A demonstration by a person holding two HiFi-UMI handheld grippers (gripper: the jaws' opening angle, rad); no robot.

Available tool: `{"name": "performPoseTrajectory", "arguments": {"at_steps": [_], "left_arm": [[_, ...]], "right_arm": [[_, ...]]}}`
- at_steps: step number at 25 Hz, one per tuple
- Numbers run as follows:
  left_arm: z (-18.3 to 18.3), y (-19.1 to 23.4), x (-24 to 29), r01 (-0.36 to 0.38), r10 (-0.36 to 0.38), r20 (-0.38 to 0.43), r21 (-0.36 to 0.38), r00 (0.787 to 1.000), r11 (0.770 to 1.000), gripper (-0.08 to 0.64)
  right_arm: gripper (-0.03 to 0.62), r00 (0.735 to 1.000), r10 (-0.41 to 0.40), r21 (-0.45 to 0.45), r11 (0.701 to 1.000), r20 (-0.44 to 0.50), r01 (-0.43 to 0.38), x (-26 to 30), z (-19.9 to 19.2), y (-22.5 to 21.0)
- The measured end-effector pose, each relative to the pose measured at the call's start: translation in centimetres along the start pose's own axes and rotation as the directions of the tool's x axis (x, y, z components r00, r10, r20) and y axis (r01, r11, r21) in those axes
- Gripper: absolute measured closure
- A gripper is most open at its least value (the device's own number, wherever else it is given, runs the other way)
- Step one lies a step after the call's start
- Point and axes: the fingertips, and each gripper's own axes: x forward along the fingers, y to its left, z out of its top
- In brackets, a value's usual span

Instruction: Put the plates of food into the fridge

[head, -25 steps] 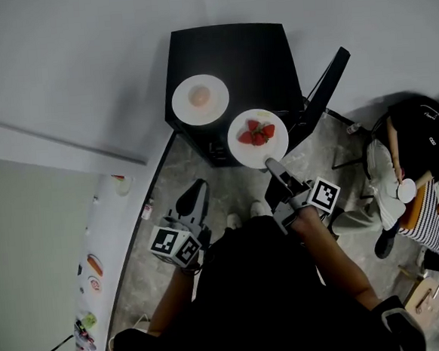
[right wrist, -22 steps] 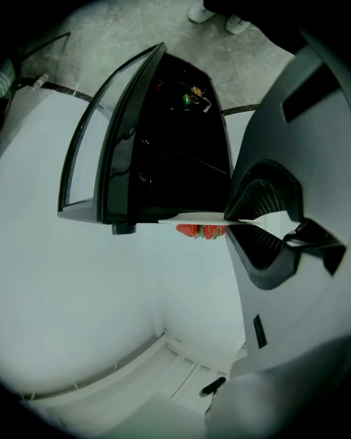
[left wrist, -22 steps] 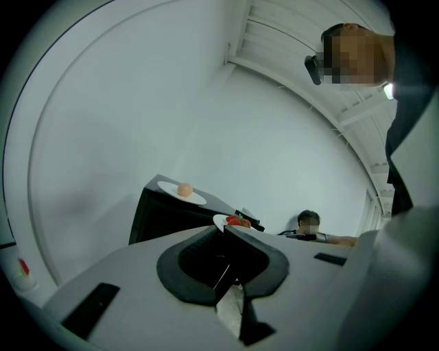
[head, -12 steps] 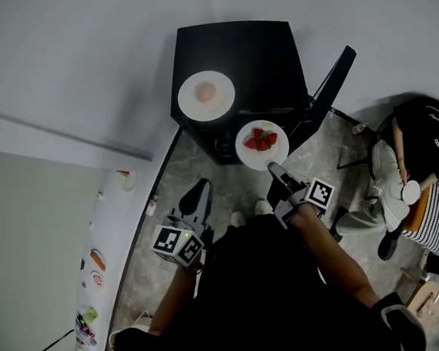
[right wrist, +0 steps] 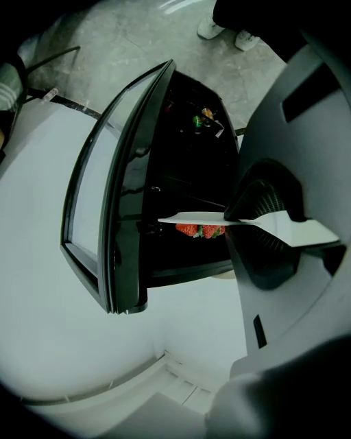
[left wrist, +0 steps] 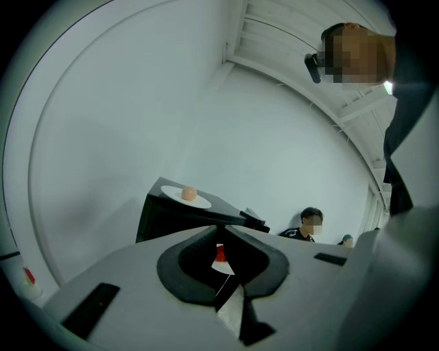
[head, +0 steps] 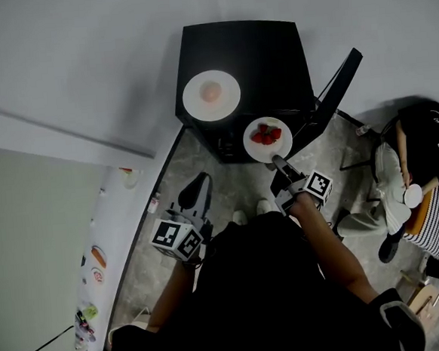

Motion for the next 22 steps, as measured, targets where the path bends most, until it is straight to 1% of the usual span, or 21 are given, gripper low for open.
{"name": "performPoseTrajectory", "arguments": {"at_steps": [5, 9, 18, 22], "left_arm": [[-0.6, 0.5, 0.5, 0.012, -0.013, -0.015, -0.016, 1.0, 1.0, 0.52], [-0.8, 0.8, 0.9, 0.019, -0.02, -0.025, -0.012, 0.999, 1.0, 0.52], [-0.6, 1.6, 0.8, -0.001, 0.0, -0.026, -0.016, 1.0, 1.0, 0.52], [-0.7, 1.7, 0.6, -0.007, 0.007, -0.025, -0.025, 1.0, 1.0, 0.52]], "right_arm": [[0.552, 0.999, -0.022, 0.023, 1.0, 0.024, 0.022, 0.9, 1.1, -1.7], [0.552, 0.998, -0.042, 0.047, 0.998, 0.045, 0.04, 1.7, 1.7, -2.7], [0.554, 0.994, -0.058, 0.076, 0.996, 0.091, 0.052, 3.5, 3.4, -3.9], [0.557, 0.991, -0.073, 0.105, 0.993, 0.114, 0.061, 4.0, 3.8, -4.0]]}}
